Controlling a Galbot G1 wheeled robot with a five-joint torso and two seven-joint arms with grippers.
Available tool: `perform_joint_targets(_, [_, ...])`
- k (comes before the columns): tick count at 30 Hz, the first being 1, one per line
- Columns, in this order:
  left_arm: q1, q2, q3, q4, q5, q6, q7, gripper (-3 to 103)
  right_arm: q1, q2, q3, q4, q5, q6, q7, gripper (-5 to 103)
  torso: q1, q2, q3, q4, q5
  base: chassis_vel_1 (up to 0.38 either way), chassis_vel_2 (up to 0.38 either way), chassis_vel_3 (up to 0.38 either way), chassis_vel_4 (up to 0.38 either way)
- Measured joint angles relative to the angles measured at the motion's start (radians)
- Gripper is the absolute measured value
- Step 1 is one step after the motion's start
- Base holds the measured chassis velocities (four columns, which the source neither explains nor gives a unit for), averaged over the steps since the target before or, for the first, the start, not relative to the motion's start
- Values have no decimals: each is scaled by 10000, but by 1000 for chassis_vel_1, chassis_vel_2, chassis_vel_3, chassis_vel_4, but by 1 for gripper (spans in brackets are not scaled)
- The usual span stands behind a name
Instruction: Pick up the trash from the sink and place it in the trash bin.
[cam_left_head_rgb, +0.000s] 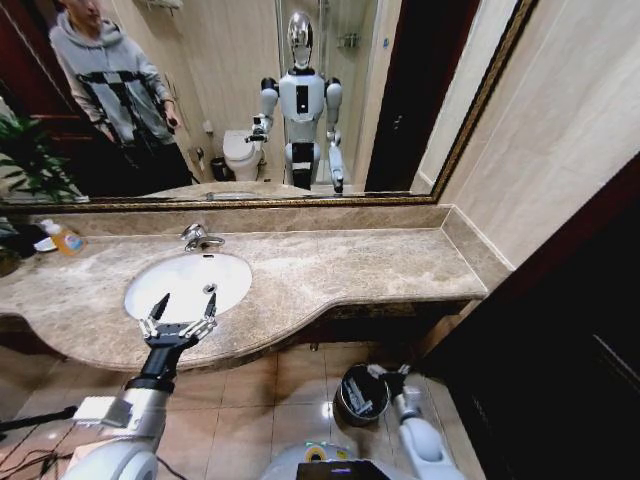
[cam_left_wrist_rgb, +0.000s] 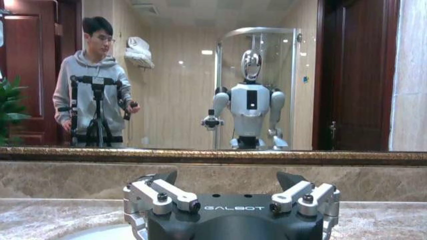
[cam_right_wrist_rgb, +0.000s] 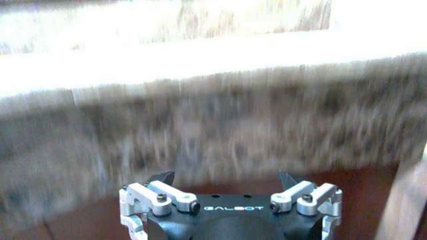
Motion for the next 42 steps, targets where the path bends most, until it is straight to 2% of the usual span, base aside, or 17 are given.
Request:
perform_joint_targets(3, [0,0,0,0,0,0,0,100,-369,76,108,930,75,-88,18,100,0,0,0,-1,-1,0,0,0,0])
perform_joint_targets(6, [0,0,0,0,0,0,0,100,-898,418,231,2746,69,-261,165,100,0,0,0,0,-2,0,0,0,0])
perform_joint_targets(14, [0,0,0,0,0,0,0,100,-1346,767,223,4635,-224,-278,520,100,0,0,0,0,-1,0,0,0,0])
perform_joint_targets(20, [0,0,0,0,0,0,0,100,-1758,807,89,6171,-538,-401,467,100,0,0,0,-1,-3,0,0,0,0])
perform_joint_targets(22, [0,0,0,0,0,0,0,100,-1764,798,75,6283,-710,-396,363,100,0,1,0,-1,-3,0,0,0,0])
perform_joint_targets(25, [0,0,0,0,0,0,0,100,-1688,655,0,6188,-1486,-225,103,100,0,0,0,0,-1,0,0,0,0])
perform_joint_targets(29, [0,0,0,0,0,0,0,100,-1579,626,-56,6016,-1864,-208,0,100,1,0,0,0,-1,0,0,0,0])
perform_joint_targets(42, [0,0,0,0,0,0,0,100,-1383,590,-216,5820,-2038,-356,-113,100,1,0,1,0,-1,0,0,0,0])
